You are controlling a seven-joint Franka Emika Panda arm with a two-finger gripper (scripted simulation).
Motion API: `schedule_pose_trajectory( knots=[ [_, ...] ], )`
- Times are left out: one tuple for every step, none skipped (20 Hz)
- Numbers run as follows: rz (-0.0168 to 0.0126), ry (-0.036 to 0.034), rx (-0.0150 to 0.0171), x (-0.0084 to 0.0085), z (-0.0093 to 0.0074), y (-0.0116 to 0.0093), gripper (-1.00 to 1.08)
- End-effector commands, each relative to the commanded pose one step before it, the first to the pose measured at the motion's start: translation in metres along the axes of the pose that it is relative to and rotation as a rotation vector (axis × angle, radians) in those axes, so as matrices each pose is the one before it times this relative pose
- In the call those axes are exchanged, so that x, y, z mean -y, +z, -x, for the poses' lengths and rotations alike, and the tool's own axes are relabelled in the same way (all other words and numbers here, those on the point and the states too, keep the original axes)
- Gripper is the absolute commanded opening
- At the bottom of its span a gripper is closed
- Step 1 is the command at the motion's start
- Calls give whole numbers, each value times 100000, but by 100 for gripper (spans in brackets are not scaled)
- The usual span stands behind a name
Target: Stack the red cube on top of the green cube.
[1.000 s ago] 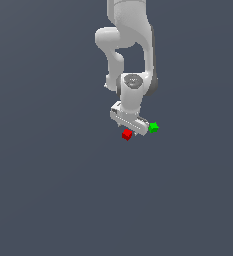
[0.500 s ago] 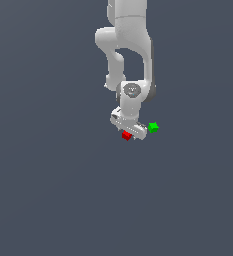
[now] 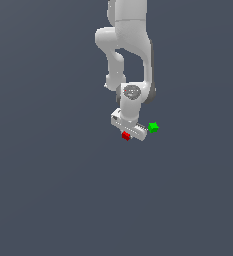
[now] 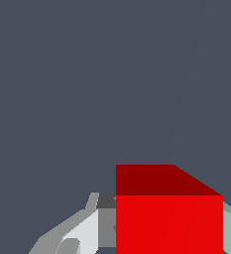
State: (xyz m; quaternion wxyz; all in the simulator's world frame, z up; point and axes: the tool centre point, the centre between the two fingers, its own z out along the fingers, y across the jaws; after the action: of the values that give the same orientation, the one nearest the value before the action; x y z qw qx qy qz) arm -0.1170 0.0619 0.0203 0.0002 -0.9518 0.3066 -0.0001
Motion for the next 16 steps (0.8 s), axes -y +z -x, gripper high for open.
schedule_pose_trajectory(
  knots=[
    [51,73,17,-40,-22,52,-100],
    [0,0,0,0,0,0,-100],
    [0,0,0,0,0,0,-100],
    [0,0,0,0,0,0,-100],
    [-67,-84,-19,46,24,-48,-100],
    [0,0,0,0,1,-24,-100],
    [0,0,0,-1,2,-71,-100],
    [0,0,0,-1,3,-118,-100],
    [0,0,0,-2,4,-165,-100],
    [0,0,0,-3,5,-212,-100],
    [0,0,0,-4,7,-259,-100],
    [0,0,0,-5,8,-307,-100],
    [0,0,0,-6,10,-355,-100],
    [0,0,0,-7,11,-404,-100],
    [-6,39,28,-23,-3,-445,-100],
    [0,0,0,-9,12,-504,-100]
  ],
)
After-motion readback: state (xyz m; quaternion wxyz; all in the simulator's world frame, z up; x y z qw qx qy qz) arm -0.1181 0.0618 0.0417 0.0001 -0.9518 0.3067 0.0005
